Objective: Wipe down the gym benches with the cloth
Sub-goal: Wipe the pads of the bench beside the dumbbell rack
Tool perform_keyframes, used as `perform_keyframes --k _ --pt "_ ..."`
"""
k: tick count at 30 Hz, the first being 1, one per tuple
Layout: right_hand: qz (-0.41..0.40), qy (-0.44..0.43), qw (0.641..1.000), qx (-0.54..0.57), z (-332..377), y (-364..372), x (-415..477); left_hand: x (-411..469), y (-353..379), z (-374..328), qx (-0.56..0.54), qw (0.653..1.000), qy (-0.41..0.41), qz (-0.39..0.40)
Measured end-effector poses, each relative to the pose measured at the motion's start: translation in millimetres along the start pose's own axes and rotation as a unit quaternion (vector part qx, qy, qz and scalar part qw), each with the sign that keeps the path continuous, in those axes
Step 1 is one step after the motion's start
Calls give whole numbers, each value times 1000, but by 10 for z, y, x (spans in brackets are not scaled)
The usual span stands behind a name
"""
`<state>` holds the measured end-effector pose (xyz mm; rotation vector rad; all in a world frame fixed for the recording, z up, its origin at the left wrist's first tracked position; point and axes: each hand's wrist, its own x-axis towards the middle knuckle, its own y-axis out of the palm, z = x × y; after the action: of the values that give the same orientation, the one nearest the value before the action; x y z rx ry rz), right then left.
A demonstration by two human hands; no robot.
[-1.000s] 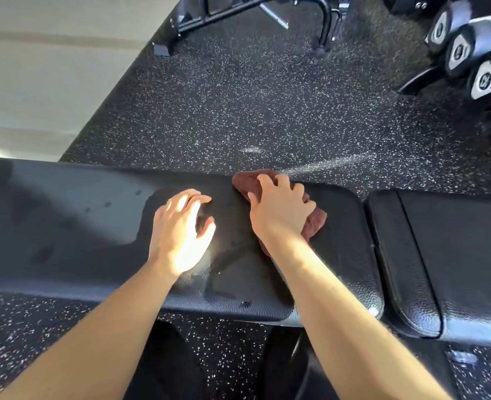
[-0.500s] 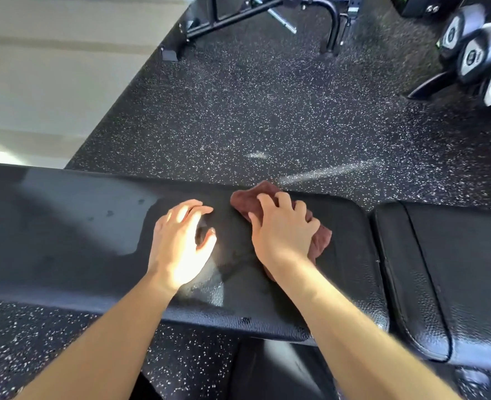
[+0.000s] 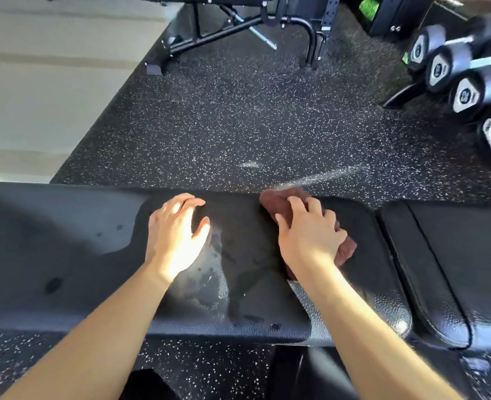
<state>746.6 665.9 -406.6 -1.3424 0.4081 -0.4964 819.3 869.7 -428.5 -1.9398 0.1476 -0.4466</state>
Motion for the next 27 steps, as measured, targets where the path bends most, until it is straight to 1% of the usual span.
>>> perform_keyframes --k 3,8,12,15,17,20,22,25,27 --pt "-7 -24 1000 -6 107 4 51 22 49 39 1 1000 -2 -8" --pt "-10 -105 994 -4 451 60 249 19 84 69 -3 1000 -7 -13" --pt "25 -127 992 -9 715 90 493 20 92 72 -8 1000 -12 -21" --pt "65 -135 989 -17 775 94 632 21 80 71 5 1000 -8 -20" --pt "72 -145 987 -17 750 78 628 26 60 56 5 1000 -11 -15" --pt "51 -172 984 8 616 35 385 -3 8 23 -17 1000 -8 -10" --pt "31 -188 981 25 463 16 82 -82 -27 25 -38 999 -9 -19" --pt "-2 -212 977 28 178 17 -454 -260 -61 47 -42 999 -8 -22" --pt "1 -211 977 33 29 13 -739 -373 -77 46 -38 999 -7 -17"
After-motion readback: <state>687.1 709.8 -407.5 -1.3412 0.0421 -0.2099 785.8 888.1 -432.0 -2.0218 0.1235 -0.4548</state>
